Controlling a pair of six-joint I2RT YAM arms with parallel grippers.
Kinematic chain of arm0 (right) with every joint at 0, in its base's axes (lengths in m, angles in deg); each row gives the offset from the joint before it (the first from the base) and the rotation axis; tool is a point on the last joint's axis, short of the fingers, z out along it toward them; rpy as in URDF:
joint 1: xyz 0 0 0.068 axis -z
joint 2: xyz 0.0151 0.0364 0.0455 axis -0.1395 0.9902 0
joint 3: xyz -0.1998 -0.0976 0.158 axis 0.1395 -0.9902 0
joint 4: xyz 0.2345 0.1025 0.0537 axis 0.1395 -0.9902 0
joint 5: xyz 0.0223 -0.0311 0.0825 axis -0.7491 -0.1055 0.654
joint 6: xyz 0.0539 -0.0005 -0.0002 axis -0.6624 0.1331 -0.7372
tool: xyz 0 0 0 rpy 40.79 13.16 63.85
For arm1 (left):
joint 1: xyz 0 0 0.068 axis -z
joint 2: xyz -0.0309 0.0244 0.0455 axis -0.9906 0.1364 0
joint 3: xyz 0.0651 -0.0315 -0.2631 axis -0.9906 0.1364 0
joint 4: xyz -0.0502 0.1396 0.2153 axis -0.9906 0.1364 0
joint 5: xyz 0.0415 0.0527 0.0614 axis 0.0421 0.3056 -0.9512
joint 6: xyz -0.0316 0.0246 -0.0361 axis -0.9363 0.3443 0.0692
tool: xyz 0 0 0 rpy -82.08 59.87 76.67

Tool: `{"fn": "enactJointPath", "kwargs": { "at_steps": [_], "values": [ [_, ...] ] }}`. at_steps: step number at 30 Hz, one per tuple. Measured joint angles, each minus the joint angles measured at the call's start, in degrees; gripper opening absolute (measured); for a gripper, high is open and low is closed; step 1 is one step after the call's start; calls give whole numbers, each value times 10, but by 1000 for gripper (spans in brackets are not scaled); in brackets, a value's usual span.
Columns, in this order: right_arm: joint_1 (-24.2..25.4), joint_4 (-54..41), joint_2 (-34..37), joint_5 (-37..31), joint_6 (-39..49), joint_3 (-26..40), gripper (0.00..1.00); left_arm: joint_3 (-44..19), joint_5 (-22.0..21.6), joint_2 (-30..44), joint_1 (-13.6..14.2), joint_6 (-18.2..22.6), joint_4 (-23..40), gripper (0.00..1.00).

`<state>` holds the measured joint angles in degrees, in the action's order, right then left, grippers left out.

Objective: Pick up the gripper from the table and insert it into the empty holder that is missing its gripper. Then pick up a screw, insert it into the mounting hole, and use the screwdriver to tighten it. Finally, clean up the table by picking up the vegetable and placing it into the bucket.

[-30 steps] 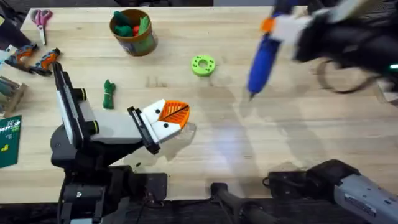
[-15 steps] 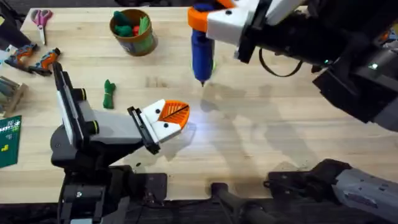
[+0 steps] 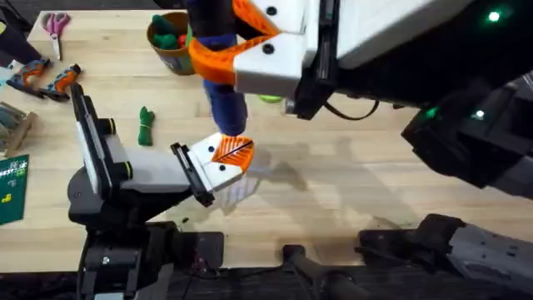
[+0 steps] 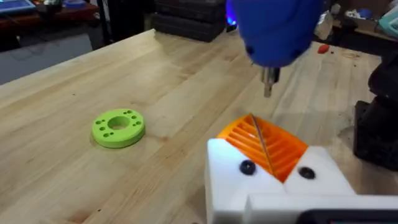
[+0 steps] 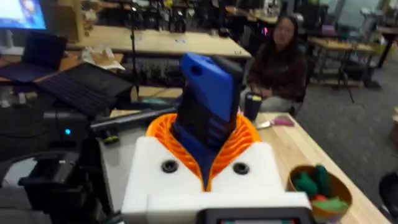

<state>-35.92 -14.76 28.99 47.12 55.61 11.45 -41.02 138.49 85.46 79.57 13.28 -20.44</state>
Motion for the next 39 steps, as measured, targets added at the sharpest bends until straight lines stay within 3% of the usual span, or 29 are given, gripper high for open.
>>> {"fn": "enactJointPath", "kwargs": {
  "at_steps": [13, 39],
  "values": [
    [-68, 91, 52, 0, 40, 0, 28, 0, 0, 0, 0, 0, 0, 7],
    [-73, 91, 76, 0, 65, 0, 28, 0, 0, 0, 0, 0, 0, 7]
  ]
}}
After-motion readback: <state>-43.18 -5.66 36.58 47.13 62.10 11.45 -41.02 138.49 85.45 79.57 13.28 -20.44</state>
